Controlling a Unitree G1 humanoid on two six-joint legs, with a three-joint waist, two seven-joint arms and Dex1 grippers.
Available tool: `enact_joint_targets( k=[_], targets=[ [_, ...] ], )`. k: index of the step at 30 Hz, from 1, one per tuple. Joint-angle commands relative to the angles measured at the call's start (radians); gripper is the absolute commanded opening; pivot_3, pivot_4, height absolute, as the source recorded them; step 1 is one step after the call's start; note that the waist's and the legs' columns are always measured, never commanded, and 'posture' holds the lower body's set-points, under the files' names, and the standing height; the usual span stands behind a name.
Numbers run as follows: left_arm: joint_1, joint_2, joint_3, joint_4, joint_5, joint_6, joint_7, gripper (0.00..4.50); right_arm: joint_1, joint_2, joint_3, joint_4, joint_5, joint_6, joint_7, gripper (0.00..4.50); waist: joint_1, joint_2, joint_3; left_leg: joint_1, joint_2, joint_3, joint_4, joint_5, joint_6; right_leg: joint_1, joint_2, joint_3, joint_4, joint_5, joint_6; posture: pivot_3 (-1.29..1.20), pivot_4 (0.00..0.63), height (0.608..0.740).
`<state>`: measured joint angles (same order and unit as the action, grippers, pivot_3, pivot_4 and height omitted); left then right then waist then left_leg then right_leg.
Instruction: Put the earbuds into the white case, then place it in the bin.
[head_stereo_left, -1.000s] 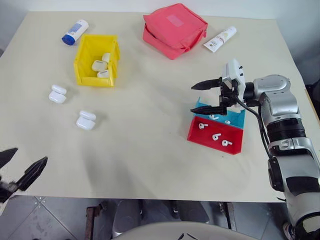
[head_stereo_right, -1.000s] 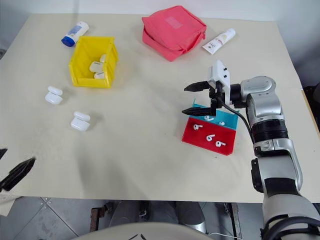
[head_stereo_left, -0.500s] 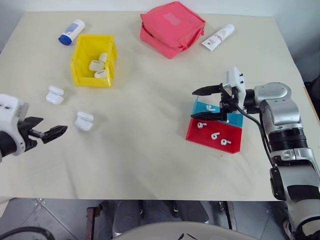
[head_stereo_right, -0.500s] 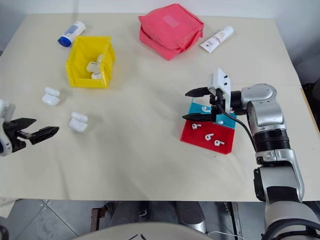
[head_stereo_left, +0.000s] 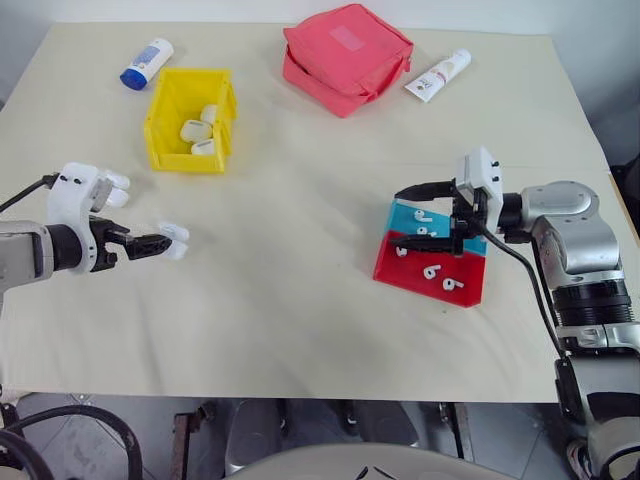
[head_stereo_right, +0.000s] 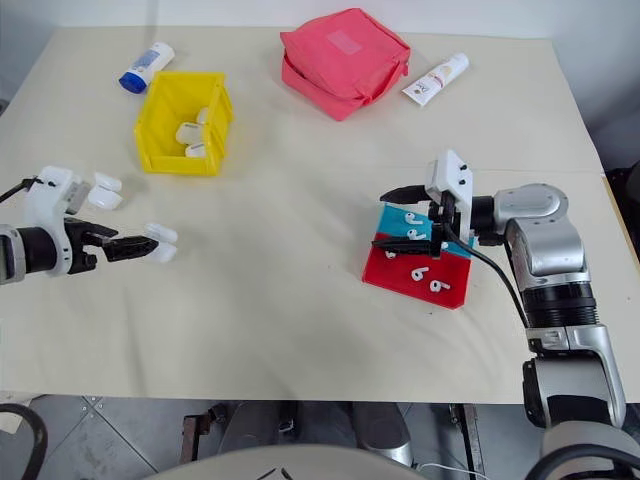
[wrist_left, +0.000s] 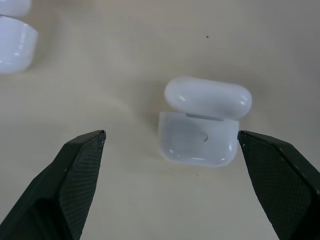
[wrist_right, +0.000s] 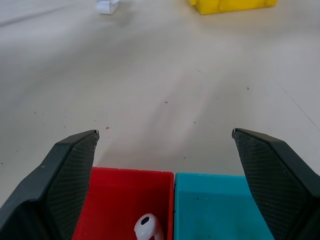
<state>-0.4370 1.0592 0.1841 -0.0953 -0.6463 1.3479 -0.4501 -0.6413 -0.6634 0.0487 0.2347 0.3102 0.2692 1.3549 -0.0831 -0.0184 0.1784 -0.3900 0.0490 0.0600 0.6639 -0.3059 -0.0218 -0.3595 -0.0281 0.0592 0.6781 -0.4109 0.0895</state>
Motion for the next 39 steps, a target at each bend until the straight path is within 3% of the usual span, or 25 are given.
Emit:
enact_joint_targets(
  k=[1,17,28,39],
  targets=[
    [-0.051,-0.003,-0.052,0.039,0.046,0.023,-0.004,4.49,0.004,-0.022,-0.032,-0.033,0.021,0.003,-0.012,4.48,0.000,0.000,0.000,0.000,0.000,0.000,0.000,0.000,0.000,0.000,0.000,0.000,0.000,0.000,0.000,0.00,0.150,0.740],
    [-0.224,-0.059,-0.267,0.092,0.139,0.067,-0.081,4.49,0.021,-0.029,-0.040,-0.045,0.018,0.000,-0.043,4.48,0.006,0.000,0.000,0.000,0.000,0.000,0.003,0.000,0.000,0.000,0.000,0.000,0.002,0.000,0.000,0.00,0.150,0.740],
    [-0.226,-0.019,-0.358,0.045,0.162,0.113,-0.146,4.49,0.030,-0.033,-0.033,-0.052,0.014,0.000,-0.056,4.48,0.003,0.000,0.000,0.000,0.000,0.000,0.003,0.000,0.000,0.000,0.000,0.000,0.002,0.000,0.000,0.00,0.150,0.740],
    [-0.212,0.070,-0.475,0.057,0.261,-0.081,-0.289,4.49,0.036,-0.027,-0.030,-0.056,0.014,0.000,-0.070,4.48,0.003,0.000,0.000,0.000,0.000,0.001,0.003,0.000,0.000,0.000,0.001,0.001,0.002,0.000,0.000,0.00,0.150,0.740]
  ],
)
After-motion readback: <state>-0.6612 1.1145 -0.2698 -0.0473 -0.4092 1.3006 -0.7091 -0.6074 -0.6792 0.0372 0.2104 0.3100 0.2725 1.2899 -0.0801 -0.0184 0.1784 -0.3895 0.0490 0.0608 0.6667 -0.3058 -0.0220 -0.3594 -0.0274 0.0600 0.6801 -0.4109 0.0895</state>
